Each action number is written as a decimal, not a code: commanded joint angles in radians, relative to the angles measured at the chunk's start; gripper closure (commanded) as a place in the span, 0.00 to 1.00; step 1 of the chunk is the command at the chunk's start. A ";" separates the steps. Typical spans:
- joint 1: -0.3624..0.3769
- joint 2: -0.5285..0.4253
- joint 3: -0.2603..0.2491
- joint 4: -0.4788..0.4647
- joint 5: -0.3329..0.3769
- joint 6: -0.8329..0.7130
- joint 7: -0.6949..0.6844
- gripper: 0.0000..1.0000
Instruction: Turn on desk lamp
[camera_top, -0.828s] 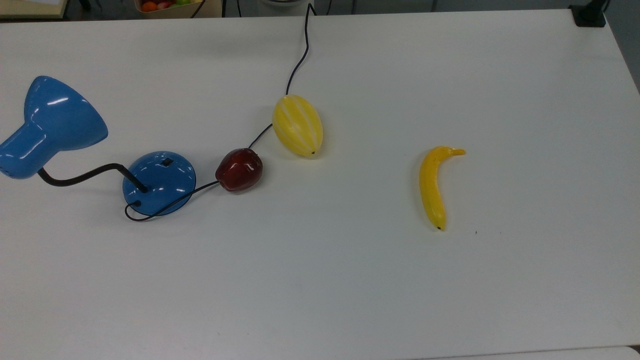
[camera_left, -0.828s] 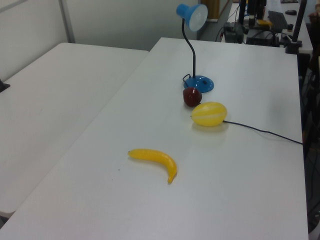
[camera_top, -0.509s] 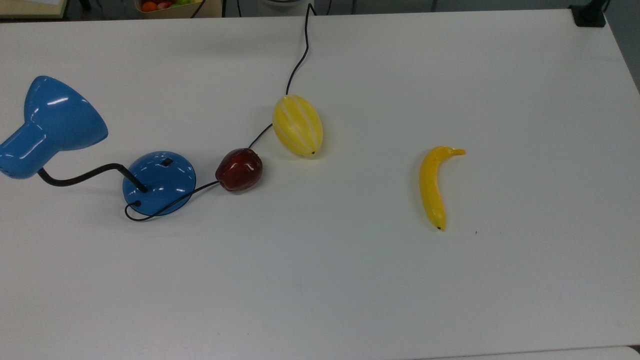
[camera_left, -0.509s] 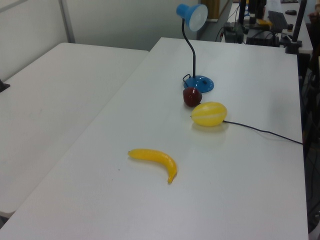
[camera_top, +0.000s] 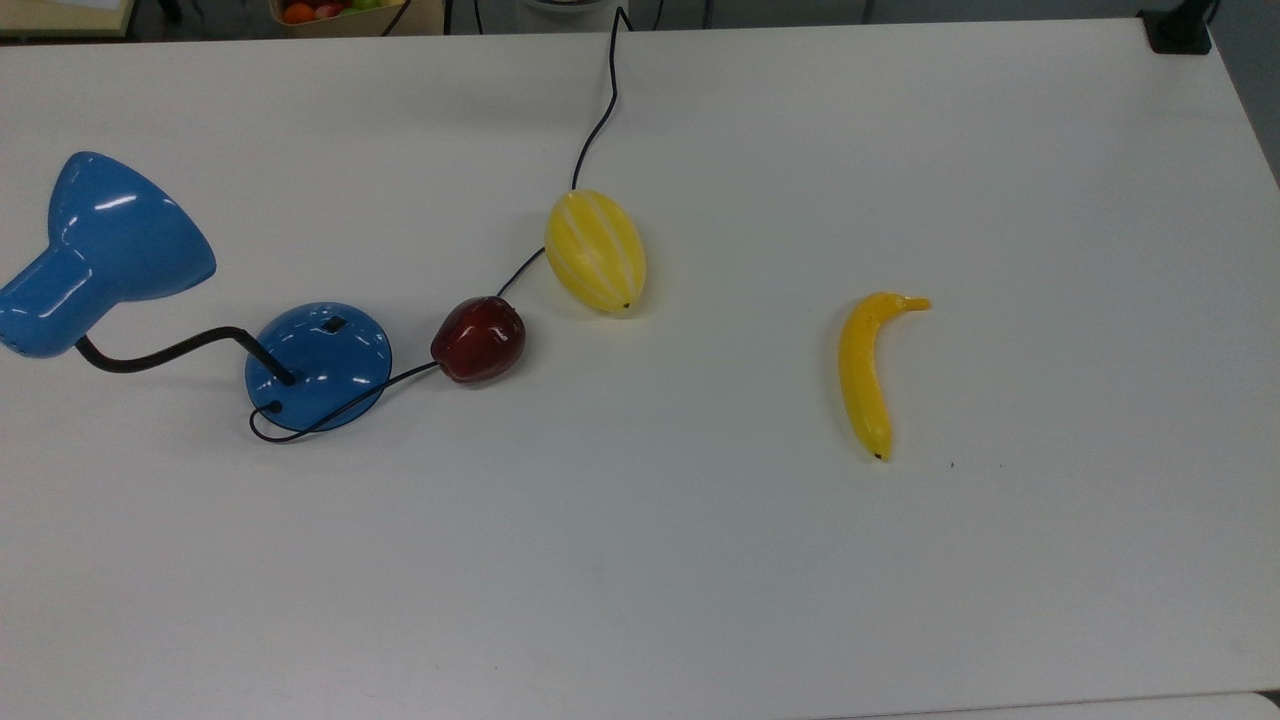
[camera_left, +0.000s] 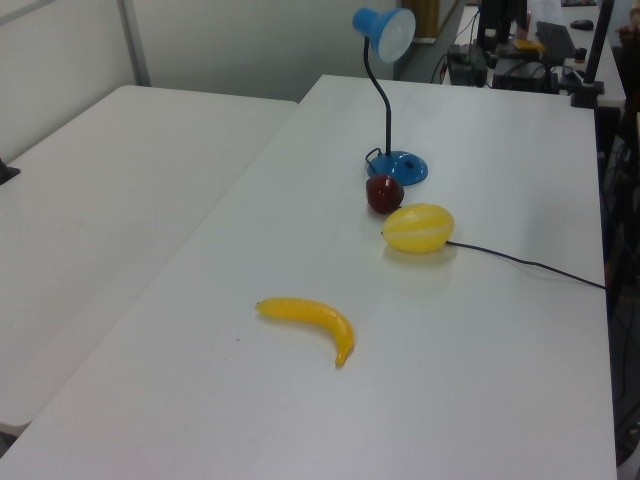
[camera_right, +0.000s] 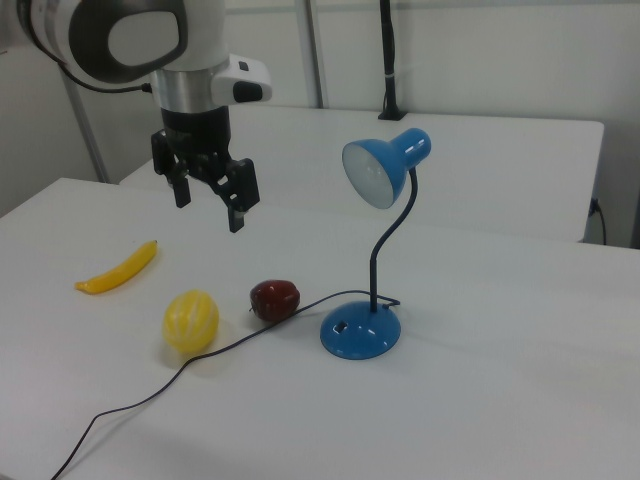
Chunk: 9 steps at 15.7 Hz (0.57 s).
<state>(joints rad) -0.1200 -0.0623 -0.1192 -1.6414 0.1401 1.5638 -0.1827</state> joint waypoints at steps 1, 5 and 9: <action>0.031 -0.004 -0.036 -0.054 0.022 0.132 0.081 0.04; 0.033 0.099 -0.030 -0.034 0.030 0.238 0.195 0.35; 0.046 0.153 -0.025 -0.034 0.030 0.334 0.230 0.97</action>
<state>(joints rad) -0.1023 0.0580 -0.1347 -1.6820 0.1515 1.8422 0.0117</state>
